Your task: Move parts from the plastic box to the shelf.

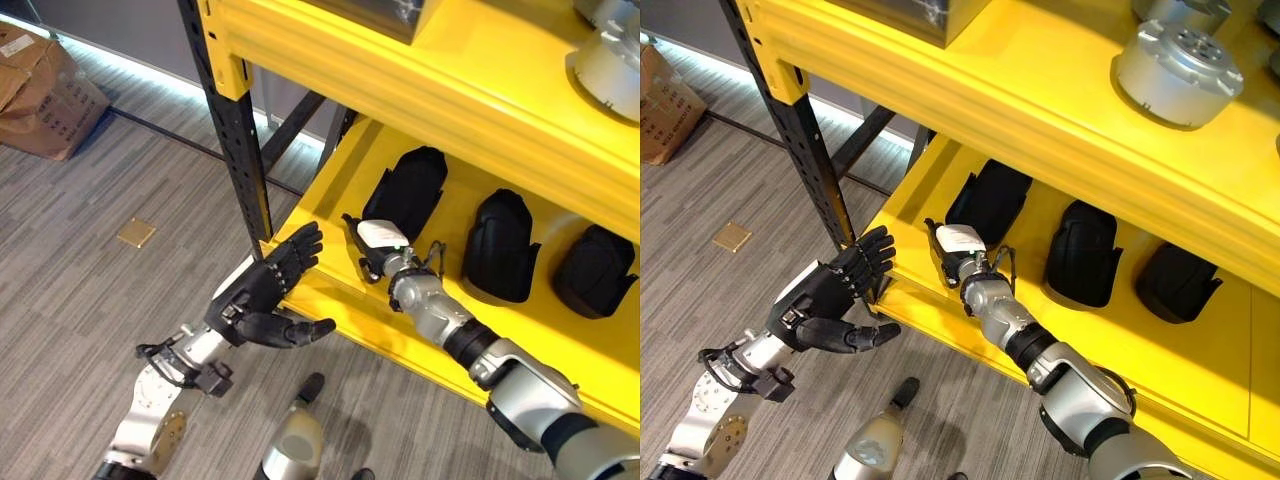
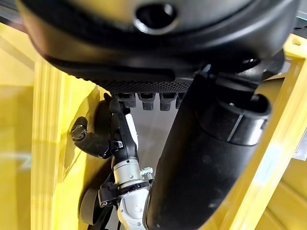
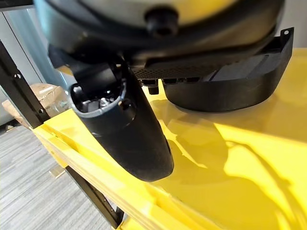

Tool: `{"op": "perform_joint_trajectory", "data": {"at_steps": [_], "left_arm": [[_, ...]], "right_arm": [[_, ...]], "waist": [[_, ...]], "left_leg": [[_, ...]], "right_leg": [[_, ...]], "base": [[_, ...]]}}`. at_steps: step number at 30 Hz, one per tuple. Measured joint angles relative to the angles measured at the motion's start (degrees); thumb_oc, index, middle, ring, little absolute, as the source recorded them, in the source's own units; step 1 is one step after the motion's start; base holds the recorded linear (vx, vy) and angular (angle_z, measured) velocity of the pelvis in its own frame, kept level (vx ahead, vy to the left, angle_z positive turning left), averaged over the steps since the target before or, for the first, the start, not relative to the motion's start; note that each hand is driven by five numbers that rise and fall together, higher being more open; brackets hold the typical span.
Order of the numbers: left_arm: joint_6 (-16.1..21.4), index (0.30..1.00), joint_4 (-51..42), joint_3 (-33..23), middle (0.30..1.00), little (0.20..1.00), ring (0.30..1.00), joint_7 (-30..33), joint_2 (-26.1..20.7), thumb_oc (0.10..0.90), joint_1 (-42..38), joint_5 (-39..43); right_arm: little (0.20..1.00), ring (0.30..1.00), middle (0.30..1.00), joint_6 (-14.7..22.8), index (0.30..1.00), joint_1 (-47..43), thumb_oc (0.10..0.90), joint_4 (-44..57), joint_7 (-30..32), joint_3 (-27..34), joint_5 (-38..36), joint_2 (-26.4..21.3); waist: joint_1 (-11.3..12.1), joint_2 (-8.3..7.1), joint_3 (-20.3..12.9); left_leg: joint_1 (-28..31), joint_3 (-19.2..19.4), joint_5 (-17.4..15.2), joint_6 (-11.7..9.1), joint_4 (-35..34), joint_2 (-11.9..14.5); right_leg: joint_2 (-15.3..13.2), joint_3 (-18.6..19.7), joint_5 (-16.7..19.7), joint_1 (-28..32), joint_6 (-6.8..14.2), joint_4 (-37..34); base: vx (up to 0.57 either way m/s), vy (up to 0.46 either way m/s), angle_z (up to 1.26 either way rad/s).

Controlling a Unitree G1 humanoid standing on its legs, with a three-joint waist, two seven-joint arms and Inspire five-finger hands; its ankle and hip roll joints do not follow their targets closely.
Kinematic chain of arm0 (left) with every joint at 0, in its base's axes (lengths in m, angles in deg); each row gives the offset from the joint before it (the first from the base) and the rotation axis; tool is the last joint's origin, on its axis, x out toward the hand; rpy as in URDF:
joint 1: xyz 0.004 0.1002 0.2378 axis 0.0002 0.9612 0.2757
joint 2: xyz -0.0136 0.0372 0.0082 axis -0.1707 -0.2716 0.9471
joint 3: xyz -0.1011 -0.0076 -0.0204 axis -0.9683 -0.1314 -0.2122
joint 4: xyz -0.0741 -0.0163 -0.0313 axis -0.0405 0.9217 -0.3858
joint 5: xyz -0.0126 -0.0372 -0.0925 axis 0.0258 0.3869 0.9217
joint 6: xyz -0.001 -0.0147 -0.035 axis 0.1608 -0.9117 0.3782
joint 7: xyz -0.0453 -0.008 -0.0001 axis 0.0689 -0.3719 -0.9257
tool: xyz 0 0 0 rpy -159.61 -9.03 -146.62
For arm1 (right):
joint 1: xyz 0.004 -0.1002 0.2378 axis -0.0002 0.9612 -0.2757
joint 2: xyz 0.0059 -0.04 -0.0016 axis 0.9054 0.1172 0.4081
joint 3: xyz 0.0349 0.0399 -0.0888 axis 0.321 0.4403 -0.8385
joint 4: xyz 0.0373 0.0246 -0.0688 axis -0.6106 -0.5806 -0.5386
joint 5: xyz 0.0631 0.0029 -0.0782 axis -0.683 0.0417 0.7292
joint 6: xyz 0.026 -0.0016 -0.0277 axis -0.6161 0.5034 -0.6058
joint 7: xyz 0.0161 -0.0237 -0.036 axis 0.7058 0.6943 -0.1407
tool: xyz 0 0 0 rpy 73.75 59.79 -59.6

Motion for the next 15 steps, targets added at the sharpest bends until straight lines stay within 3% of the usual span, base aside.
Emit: {"op": "perform_joint_trajectory", "data": {"at_steps": [4,9,15], "left_arm": [[-2.1,1.000,-0.5,-0.3,1.000,1.000,1.000,-1.1,0.0,0.900,0.0,-0.1],[-2.9,1.000,-1.8,-0.4,1.000,1.000,1.000,-1.5,0.0,0.900,0.1,-0.3],[-3.4,1.000,-1.9,-0.5,1.000,1.000,1.000,-2.3,0.0,0.900,0.4,-0.4]], "right_arm": [[1.000,1.000,1.000,0.0,1.000,-0.2,0.900,-0.3,-2.5,0.0,-2.4,0.3],[1.000,1.000,1.000,1.5,1.000,-0.2,0.900,-2.0,-4.5,-0.3,-2.5,1.0],[1.000,1.000,1.000,1.7,1.000,0.1,0.900,-1.2,-5.1,-1.1,-2.4,1.0]], "waist": [[0.7,-0.55,-0.4],[1.4,-2.41,-1.8],[1.3,-2.42,-1.9]], "left_leg": [[0.8,0.0,-0.2,0.0,0.0,0.0],[0.8,0.0,-0.5,0.3,0.0,0.0],[0.5,0.1,-1.1,0.4,1.5,0.0]], "right_leg": [[0.0,0.0,0.0,0.7,0.0,-0.1],[0.0,0.0,-0.1,0.8,0.0,-0.2],[0.0,0.3,-0.1,0.9,-0.1,0.2]], "base": [[0.00,0.000,0.00],[0.00,0.000,0.00],[0.00,0.000,0.00]]}}
